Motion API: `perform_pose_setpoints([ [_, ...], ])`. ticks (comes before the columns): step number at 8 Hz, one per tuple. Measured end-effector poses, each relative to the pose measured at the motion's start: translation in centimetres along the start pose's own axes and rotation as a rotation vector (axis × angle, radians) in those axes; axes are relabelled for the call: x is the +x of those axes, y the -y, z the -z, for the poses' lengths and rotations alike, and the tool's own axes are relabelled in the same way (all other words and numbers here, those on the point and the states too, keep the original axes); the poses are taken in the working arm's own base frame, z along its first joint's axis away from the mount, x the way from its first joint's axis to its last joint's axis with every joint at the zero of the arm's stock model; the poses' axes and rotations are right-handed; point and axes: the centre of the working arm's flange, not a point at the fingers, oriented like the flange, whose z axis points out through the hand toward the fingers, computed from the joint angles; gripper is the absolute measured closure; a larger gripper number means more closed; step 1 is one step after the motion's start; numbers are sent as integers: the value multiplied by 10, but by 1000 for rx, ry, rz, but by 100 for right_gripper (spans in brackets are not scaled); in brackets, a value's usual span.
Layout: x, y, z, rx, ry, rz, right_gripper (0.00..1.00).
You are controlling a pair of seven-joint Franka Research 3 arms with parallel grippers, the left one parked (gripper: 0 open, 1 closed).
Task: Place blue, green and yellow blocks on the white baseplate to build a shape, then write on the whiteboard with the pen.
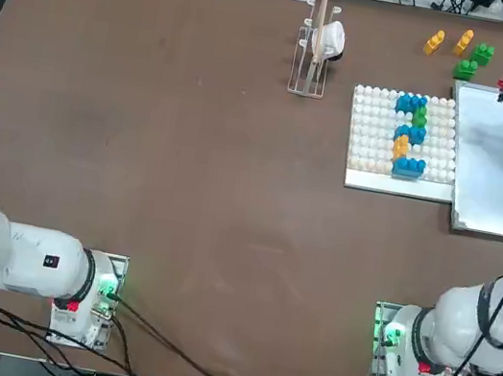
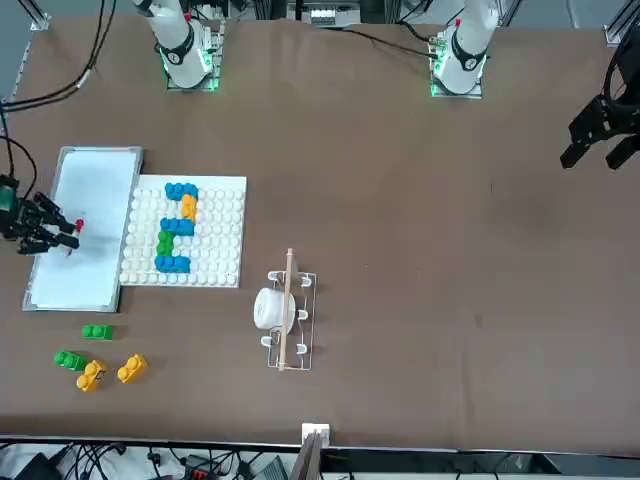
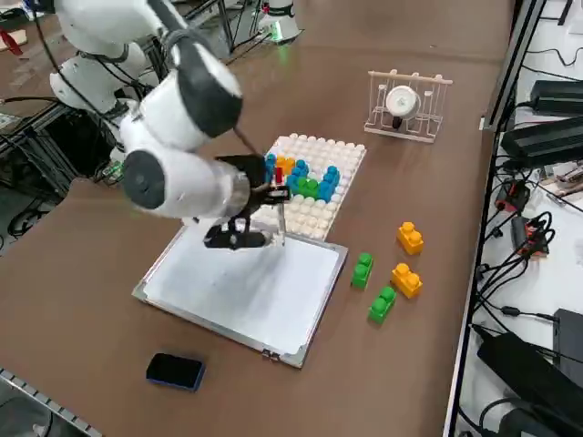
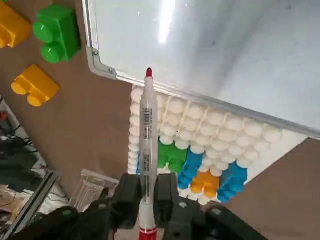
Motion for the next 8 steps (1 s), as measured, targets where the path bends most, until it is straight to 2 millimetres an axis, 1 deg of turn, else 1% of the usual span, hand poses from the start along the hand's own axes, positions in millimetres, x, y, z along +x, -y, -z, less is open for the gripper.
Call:
perform_pose_setpoints([
  [1, 16, -18, 6, 51, 69, -36, 81],
  [2, 37, -40, 9, 114, 150, -86, 81],
  [3, 62, -66, 9, 173, 221, -121, 81],
  [4, 81, -84, 6, 202, 267, -147, 81],
  [5, 92, -92, 2, 206, 290, -164, 81],
  [7, 99, -98, -5, 192, 325, -175, 81],
  [8, 102, -99, -4, 186, 346, -172, 81],
])
